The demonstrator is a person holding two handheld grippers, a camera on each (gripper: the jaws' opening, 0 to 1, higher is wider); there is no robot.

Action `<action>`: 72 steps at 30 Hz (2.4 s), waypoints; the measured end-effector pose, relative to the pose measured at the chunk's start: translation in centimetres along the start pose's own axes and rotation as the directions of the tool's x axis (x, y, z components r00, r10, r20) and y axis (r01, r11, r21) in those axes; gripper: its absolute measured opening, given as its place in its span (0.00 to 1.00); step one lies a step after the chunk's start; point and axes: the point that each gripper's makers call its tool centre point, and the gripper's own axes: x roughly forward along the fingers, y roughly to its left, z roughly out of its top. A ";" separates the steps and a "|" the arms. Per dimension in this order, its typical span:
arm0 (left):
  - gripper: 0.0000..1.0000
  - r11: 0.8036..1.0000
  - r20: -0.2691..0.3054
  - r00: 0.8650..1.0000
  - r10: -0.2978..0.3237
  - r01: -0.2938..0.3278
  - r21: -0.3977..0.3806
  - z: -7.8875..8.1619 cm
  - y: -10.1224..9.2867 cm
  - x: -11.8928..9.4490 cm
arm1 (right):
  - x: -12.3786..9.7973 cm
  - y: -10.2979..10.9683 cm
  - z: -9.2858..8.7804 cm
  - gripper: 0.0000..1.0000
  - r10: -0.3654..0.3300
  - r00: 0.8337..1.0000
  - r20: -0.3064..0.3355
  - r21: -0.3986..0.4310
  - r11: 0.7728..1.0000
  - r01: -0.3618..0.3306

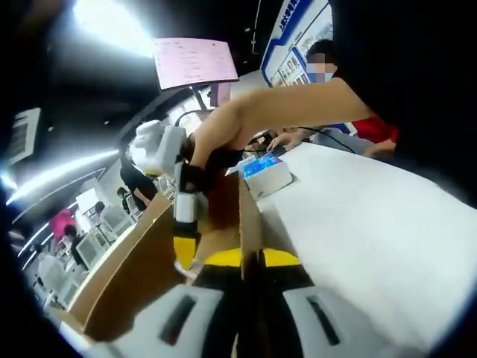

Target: Operate the shoe box by opening the lid, removing the specified soft item, and placing it in the target area until the item is outside and the box remains undamaged.

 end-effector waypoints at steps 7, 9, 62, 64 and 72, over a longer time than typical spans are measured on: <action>0.06 1.000 0.000 1.000 0.000 0.000 0.001 0.0 0.1 0.0 | -0.4 0.4 -0.4 0.33 -0.031 0.999 -0.013 0.018 0.999 0.032; 0.06 1.000 0.000 1.000 0.000 0.000 0.001 0.0 0.1 0.0 | -0.6 0.8 -0.7 0.34 -0.032 0.999 -0.004 0.032 0.999 0.033; 0.06 1.000 0.001 1.000 0.000 0.000 0.003 0.0 0.0 0.0 | -0.7 -1.2 -2.4 0.22 -0.196 0.977 -0.080 -0.209 0.962 0.176; 0.06 1.000 0.001 1.000 0.000 0.000 0.002 0.0 0.0 0.0 | -0.7 -1.2 -2.4 0.22 -0.193 0.978 -0.078 -0.206 0.963 0.174; 0.06 1.000 0.001 1.000 0.000 0.000 0.001 0.0 0.0 0.0 | 0.1 -0.6 -1.7 0.37 -0.170 0.985 -0.025 -0.168 0.972 0.164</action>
